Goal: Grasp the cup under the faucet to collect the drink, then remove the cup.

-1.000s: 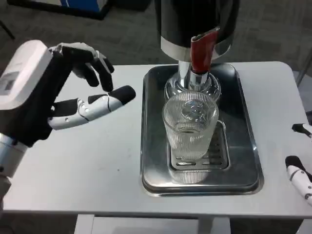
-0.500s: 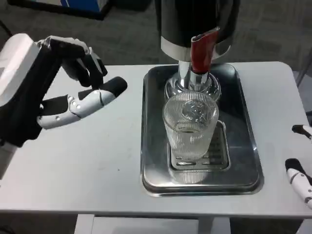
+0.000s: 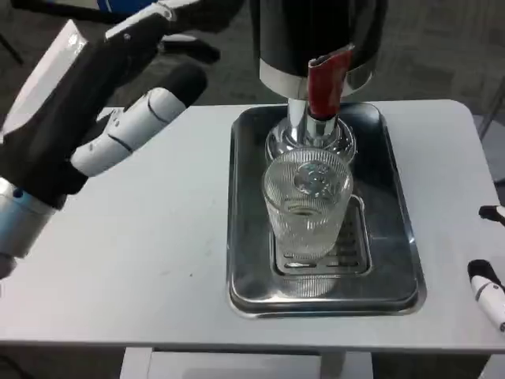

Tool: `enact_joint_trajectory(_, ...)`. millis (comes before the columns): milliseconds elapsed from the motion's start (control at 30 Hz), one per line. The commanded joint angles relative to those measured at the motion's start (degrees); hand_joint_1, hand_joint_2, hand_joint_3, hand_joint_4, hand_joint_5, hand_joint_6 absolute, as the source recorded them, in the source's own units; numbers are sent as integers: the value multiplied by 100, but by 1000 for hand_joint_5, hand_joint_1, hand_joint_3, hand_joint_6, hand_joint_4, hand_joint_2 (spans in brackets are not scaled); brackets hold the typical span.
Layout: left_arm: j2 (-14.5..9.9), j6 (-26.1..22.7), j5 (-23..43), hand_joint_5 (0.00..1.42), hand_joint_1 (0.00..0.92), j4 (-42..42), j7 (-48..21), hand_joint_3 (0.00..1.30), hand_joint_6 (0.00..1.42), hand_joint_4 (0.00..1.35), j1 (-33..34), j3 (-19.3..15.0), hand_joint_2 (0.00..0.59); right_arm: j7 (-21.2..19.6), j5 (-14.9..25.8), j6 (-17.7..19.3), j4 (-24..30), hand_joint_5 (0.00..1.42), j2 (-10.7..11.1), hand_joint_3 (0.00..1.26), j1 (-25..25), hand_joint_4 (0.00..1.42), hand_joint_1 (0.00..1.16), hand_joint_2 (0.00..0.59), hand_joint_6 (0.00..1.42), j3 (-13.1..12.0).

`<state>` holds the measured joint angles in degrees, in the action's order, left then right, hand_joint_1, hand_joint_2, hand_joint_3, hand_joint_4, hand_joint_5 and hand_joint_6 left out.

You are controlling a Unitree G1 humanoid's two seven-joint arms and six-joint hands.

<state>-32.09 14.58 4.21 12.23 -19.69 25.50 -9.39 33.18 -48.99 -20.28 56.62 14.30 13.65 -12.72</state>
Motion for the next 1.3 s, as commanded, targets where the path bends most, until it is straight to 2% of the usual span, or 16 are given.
enact_joint_trajectory(33, 2, -349, 616, 332, 0, -21, -513, 185, 278, 190, 300, 138, 138, -115, 80, 25, 70, 0, -19, 115, 130, 0, 209, 504, 0, -45)
enact_joint_trajectory(233, 34, -861, 1221, 332, 0, 90, -958, 183, 252, 183, 646, 222, 142, -182, 121, 29, 76, 0, -22, 115, 184, 0, 207, 504, 0, -36)
enact_joint_trajectory(567, 189, -1535, 1643, 307, 0, -92, -1338, 185, 241, 155, 1269, 382, 143, -225, 145, 25, 100, 0, -26, 115, 237, 0, 206, 504, 0, -14)
enact_joint_trajectory(900, 545, -1652, 1418, 286, 0, -848, -1510, 186, 215, 131, 1772, 758, 145, -250, 244, 18, 112, 0, -11, 115, 297, 0, 206, 504, 0, -86)
enact_joint_trajectory(1133, 756, -1581, 1214, 283, 0, -1188, -1626, 186, 213, 133, 1871, 999, 148, -290, 380, 34, 85, 0, 27, 115, 356, 0, 206, 504, 0, -192)
enact_joint_trajectory(1300, 749, -1523, 1053, 282, 0, -1249, -1717, 193, 212, 148, 1912, 1099, 149, -335, 484, 45, 42, 0, 40, 115, 412, 0, 207, 507, 0, -247)
